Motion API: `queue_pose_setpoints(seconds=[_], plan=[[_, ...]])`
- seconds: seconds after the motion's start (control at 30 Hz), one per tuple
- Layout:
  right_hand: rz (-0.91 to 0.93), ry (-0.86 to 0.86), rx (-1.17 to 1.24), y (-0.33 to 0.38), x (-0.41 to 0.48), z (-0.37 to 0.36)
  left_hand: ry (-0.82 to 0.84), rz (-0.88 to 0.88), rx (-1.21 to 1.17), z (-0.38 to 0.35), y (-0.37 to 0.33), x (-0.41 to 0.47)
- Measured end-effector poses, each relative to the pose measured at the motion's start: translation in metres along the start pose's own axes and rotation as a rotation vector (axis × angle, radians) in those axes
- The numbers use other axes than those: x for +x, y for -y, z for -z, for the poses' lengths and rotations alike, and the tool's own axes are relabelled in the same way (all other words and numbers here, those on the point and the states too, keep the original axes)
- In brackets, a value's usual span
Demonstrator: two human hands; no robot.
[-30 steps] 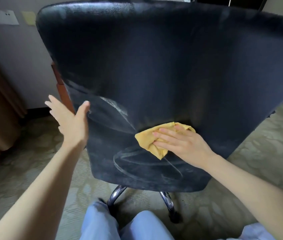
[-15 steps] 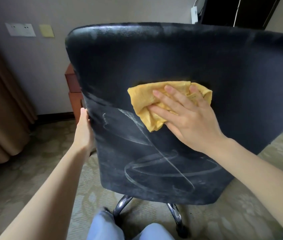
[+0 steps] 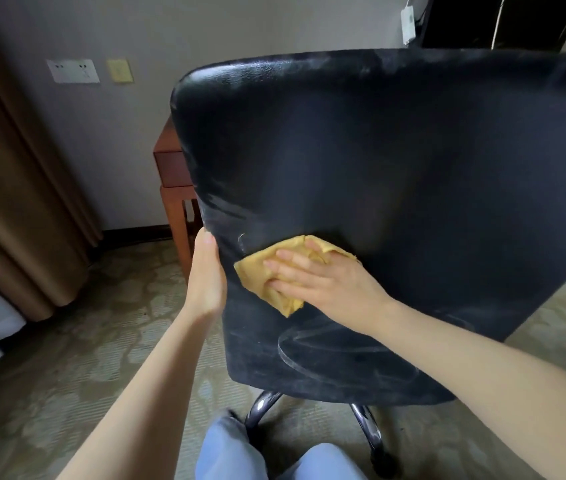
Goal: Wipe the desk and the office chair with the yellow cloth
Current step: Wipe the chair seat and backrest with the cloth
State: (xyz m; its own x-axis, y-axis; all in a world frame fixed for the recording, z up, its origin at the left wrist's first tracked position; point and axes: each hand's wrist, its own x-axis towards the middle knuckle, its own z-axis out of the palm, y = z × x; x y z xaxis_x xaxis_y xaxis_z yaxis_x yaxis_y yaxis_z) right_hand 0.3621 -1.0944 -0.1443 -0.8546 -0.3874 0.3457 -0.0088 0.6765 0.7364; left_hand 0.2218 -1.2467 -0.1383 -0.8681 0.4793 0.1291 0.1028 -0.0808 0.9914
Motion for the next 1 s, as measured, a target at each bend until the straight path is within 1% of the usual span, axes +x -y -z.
queue_pose_setpoints(seconds=[0.07, 0.2, 0.3, 0.37, 0.43, 0.5, 0.6, 0.73, 0.9, 1.0], plan=[[0.04, 0.047, -0.017, 0.001, -0.01, 0.0, 0.018, 0.013, -0.008, 0.0, -0.001, -0.002], [0.071, 0.042, -0.021, -0.005, -0.029, 0.005, 0.028, 0.072, 0.028, 0.003, 0.004, -0.002], [0.139, 0.036, -0.086, -0.014, -0.046, 0.01, -0.008, 0.072, 0.189, 0.0, 0.007, -0.005], [0.145, -0.003, -0.129, -0.026, -0.056, 0.016, -0.008, 0.043, 0.281, -0.003, 0.007, -0.01], [0.084, -0.053, -0.118, -0.041, -0.063, 0.022, 0.0, 0.009, 0.314, -0.006, 0.007, -0.016], [-0.017, -0.092, -0.088, -0.054, -0.067, 0.028, -0.004, -0.004, 0.313, -0.009, 0.007, -0.021], [-0.107, -0.097, -0.071, -0.059, -0.064, 0.034, -0.012, 0.009, 0.25, -0.014, 0.005, -0.027], [-0.213, -0.141, -0.034, -0.047, -0.047, 0.036, 0.037, -0.007, 0.158, -0.014, 0.005, -0.03], [-0.384, -0.184, -0.024, -0.023, -0.011, 0.028, 0.073, 0.023, 0.099, -0.011, 0.006, -0.03], [-0.456, -0.212, -0.132, -0.02, -0.005, 0.015, 0.057, 0.009, 0.103, -0.014, 0.007, -0.029]])
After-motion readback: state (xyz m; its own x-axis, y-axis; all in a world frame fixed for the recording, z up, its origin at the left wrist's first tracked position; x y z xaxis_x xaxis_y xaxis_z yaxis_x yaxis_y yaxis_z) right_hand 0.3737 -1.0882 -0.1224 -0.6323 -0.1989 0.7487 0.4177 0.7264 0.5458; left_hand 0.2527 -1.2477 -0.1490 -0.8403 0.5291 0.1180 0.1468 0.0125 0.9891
